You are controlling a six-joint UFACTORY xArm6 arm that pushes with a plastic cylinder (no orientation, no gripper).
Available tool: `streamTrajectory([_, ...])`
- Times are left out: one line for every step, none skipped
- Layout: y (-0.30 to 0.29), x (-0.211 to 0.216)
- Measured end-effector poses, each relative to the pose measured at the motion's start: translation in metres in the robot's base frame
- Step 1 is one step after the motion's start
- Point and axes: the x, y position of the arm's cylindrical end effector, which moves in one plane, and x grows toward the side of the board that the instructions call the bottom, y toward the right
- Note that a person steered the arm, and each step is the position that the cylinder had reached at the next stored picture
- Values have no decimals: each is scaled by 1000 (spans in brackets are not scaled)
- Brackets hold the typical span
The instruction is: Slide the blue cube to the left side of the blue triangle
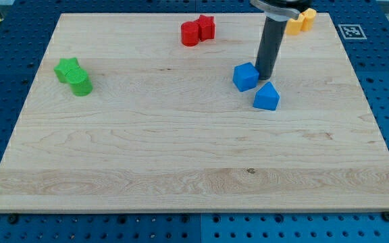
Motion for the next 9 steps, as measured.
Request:
streamTrajectory([-1,-8])
streamTrajectory([-2,-44])
streamTrajectory([-18,-40])
streamTrajectory([-18,-20])
streamTrajectory([-23,-9])
streamTrajectory([-24,-4])
streamTrajectory([-27,8])
streamTrajectory([-29,4])
streamTrajectory([-15,-15])
